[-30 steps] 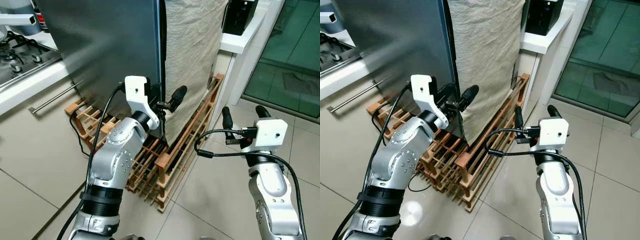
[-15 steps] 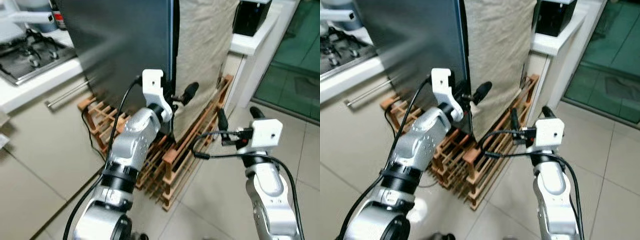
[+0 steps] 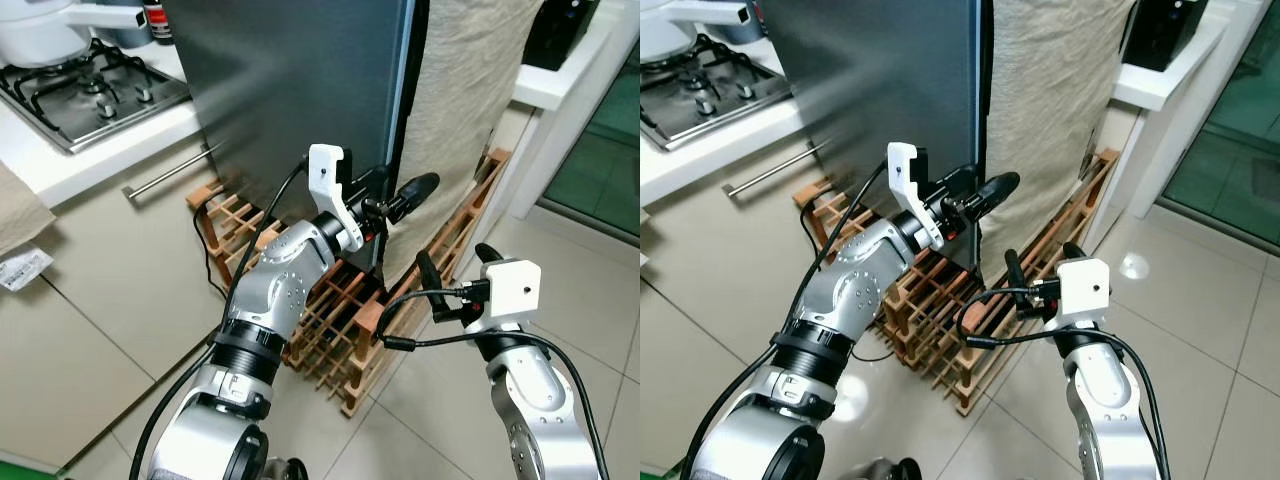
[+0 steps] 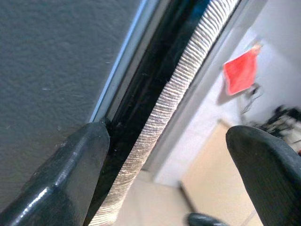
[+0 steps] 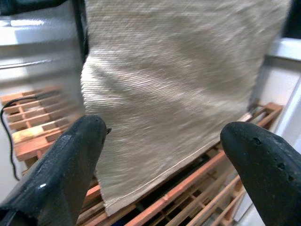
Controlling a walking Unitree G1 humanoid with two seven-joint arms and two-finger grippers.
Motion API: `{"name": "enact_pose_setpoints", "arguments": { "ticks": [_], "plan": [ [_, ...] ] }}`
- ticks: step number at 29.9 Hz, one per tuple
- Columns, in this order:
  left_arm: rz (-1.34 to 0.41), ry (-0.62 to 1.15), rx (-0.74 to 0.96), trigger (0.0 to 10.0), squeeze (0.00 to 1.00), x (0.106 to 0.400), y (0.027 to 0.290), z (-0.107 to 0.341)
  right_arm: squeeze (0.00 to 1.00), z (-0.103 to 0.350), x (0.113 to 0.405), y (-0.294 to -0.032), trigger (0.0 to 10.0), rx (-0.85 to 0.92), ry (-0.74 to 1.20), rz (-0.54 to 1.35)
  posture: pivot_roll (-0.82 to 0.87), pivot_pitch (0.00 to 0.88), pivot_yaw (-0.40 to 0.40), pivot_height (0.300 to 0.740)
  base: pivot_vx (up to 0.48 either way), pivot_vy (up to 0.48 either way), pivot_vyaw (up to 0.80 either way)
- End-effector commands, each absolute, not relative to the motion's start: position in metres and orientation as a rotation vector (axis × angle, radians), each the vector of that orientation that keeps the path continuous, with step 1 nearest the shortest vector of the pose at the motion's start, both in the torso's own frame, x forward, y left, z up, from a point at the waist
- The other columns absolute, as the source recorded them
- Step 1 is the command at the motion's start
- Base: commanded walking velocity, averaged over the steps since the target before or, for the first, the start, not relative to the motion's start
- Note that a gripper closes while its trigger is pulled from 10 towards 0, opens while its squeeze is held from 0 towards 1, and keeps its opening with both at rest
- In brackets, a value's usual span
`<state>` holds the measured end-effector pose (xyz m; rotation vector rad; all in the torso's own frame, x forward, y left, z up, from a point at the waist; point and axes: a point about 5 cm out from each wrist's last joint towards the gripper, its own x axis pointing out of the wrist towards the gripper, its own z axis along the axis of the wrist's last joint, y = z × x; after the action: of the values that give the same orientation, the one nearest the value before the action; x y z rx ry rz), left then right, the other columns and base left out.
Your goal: Restocking fridge
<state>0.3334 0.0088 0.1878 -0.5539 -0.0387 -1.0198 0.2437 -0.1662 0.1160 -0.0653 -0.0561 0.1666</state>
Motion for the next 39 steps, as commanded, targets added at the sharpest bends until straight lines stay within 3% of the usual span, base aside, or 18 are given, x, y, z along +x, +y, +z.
{"name": "enact_pose_setpoints", "arguments": {
  "ticks": [1, 10, 19, 22, 27, 28, 30, 31, 36, 39],
  "plan": [
    [-1.441, -0.107, -0.715, 10.0, 0.00, 0.283, -0.085, 0.239, 0.16, 0.121, 0.244, -0.163, 10.0, -0.061, -0.069, 0.176, -0.30, 0.070, 0.104, 0.735, 0.000, 0.000, 0.00],
    [-1.600, -0.130, -0.904, 10.0, 0.00, 0.266, -0.090, 0.262, 0.16, 0.115, 0.239, -0.165, 10.0, -0.065, -0.034, 0.177, -0.31, 0.078, 0.106, 0.735, 0.000, 0.000, 0.00],
    [-1.661, -0.113, -1.058, 10.0, 0.00, 0.263, -0.076, 0.273, 0.16, 0.108, 0.236, -0.168, 10.0, -0.074, -0.002, 0.184, -0.31, 0.077, 0.096, 0.735, 0.000, 0.000, 0.00],
    [-1.572, -0.132, -1.040, 10.0, 0.00, 0.276, -0.059, 0.270, 0.16, 0.111, 0.238, -0.169, 10.0, -0.083, -0.013, 0.177, -0.30, 0.074, 0.089, 0.735, 0.000, 0.000, 0.00],
    [-1.321, -0.202, -0.835, 10.0, 0.00, 0.295, -0.025, 0.264, 0.16, 0.115, 0.244, -0.164, 10.0, -0.071, -0.028, 0.203, -0.28, 0.069, 0.084, 0.735, 0.000, 0.000, 0.00],
    [-1.182, -0.233, -0.746, 10.0, 0.00, 0.305, -0.007, 0.260, 0.16, 0.117, 0.246, -0.161, 10.0, -0.067, -0.036, 0.222, -0.27, 0.065, 0.078, 0.735, 0.000, 0.000, 0.00],
    [-1.127, -0.236, -0.733, 10.0, 0.00, 0.309, 0.004, 0.258, 0.16, 0.119, 0.248, -0.160, 10.0, -0.060, -0.039, 0.232, -0.26, 0.063, 0.078, 0.735, 0.000, 0.000, 0.00],
    [-1.047, -0.237, -0.719, 10.0, 0.00, 0.313, 0.021, 0.255, 0.16, 0.121, 0.251, -0.157, 10.0, -0.051, -0.047, 0.250, -0.25, 0.061, 0.075, 0.735, 0.000, 0.000, 0.00],
    [-0.934, -0.238, -0.697, 10.0, 0.00, 0.315, 0.045, 0.249, 0.16, 0.126, 0.257, -0.151, 10.0, -0.034, -0.056, 0.296, -0.24, 0.055, 0.069, 0.735, 0.000, 0.000, 0.00],
    [-0.709, -0.256, -0.504, 10.0, 0.00, 0.324, 0.066, 0.235, 0.15, 0.131, 0.270, -0.149, 10.0, -0.051, -0.075, 0.295, -0.22, 0.045, 0.060, 0.735, 0.000, 0.000, 0.00]
  ]
}}
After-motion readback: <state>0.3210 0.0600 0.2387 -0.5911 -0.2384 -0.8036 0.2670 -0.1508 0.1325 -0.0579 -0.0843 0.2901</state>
